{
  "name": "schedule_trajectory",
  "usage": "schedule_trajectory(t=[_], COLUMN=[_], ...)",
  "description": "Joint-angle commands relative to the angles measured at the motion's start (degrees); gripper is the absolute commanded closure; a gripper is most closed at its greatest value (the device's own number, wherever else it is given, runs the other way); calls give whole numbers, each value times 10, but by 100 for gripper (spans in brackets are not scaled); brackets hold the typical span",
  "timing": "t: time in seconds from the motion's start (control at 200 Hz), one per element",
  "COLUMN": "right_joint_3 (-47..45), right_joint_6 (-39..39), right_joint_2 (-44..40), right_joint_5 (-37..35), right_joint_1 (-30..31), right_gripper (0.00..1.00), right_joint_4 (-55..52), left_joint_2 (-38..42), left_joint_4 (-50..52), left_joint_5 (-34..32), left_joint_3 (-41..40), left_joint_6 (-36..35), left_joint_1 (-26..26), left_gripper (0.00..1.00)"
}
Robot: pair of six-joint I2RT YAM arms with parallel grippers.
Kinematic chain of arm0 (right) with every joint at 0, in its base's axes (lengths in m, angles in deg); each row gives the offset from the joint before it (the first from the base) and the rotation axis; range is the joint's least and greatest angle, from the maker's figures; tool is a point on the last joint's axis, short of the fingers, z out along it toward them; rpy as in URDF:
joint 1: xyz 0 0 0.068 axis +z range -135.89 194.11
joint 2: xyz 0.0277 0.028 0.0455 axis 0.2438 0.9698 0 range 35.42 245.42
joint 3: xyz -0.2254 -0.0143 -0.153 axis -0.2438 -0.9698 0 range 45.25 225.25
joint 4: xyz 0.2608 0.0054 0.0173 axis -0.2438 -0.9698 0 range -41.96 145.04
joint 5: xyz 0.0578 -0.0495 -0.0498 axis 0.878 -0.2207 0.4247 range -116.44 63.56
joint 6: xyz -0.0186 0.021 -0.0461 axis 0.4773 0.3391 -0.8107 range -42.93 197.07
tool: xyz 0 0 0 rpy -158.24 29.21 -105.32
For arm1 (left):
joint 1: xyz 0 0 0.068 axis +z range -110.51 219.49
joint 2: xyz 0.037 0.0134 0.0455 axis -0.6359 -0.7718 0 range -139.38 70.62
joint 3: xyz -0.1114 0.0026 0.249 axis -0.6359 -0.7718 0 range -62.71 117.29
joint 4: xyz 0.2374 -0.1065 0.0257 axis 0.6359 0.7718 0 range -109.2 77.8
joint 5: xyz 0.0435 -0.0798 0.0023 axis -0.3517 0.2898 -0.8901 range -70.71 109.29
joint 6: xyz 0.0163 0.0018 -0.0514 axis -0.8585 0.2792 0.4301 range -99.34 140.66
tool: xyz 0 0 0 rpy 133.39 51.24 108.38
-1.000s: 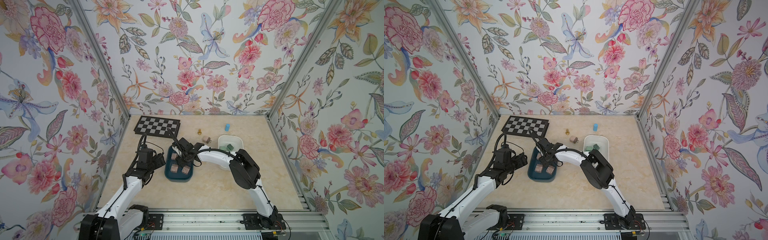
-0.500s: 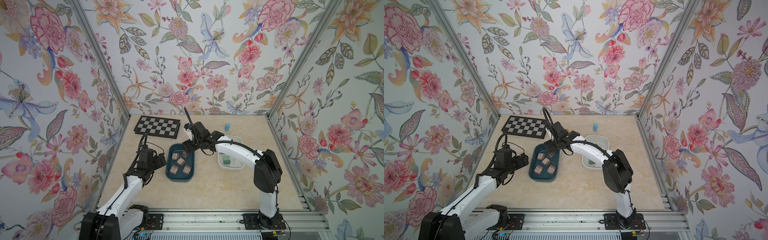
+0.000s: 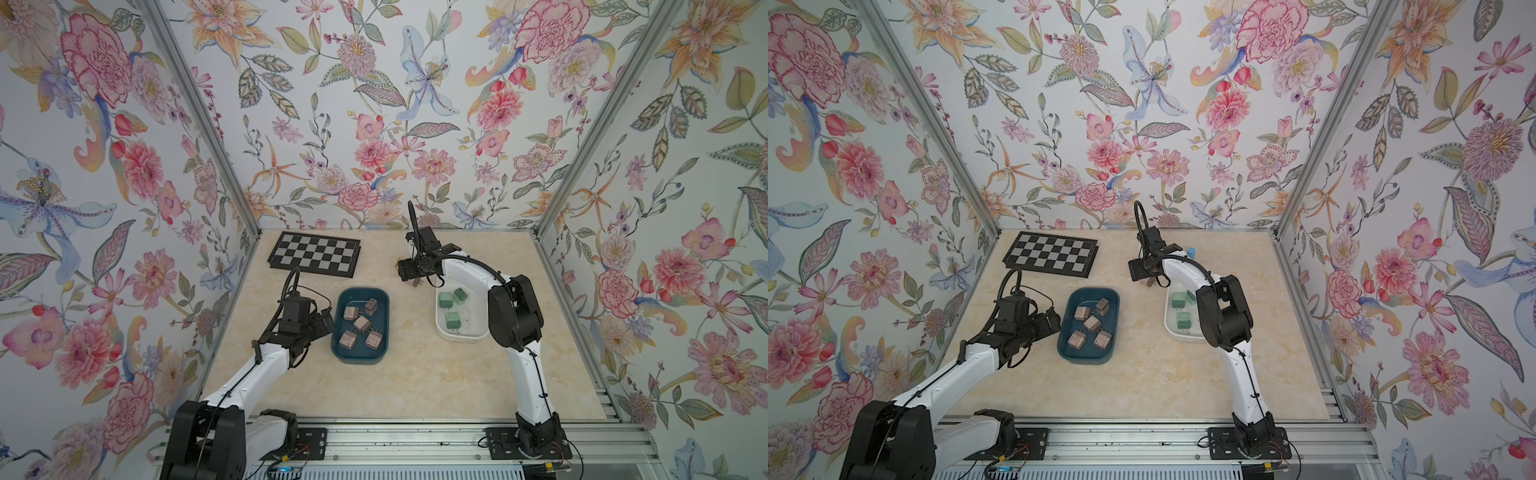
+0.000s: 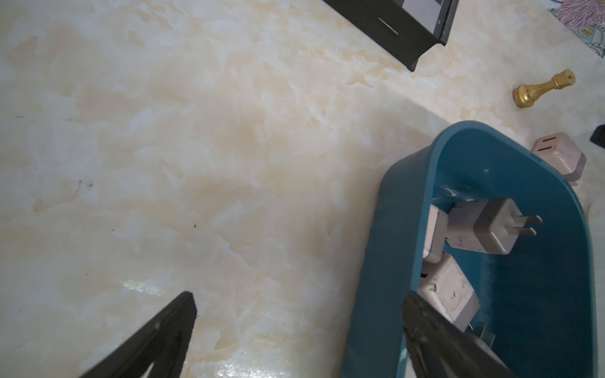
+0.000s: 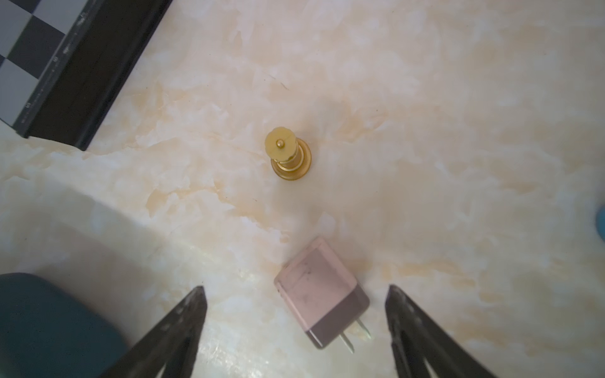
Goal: Place the plugs by color into the storage box
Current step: Pick up the plug from the center of the board.
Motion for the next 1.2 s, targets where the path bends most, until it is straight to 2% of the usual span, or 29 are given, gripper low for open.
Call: schedule_trajectory(t=[0.0, 0.24, 0.49, 0.736, 1.021, 1.196], right_joint_3=[49, 82, 55, 24, -6, -27], right_joint_6=[-41, -58, -66, -77, -89, -93], right_joint_2=[30, 76, 81, 70, 54, 42], right_joint_5=[16, 46, 74, 57, 19, -1], right_joint_1=[-12, -26, -19, -4, 10, 17], right_gripper=[13, 14, 16, 21, 41, 60], right_joint_4=[-8, -8, -8, -8, -8, -7], left_joint_2=[-6, -19, -35, -35, -34, -35], left_joint_4=[-6, -9, -21, -23, -29, -31], left_joint_5=[5, 7, 12, 13, 13, 14], left_joint_3=[22, 25, 23, 20, 13, 13], left_joint_6=[-11, -11, -7, -8, -6, -6], left_joint_1=[5, 5, 5, 5, 5, 5], left_gripper=[1, 0, 1, 1, 1, 1])
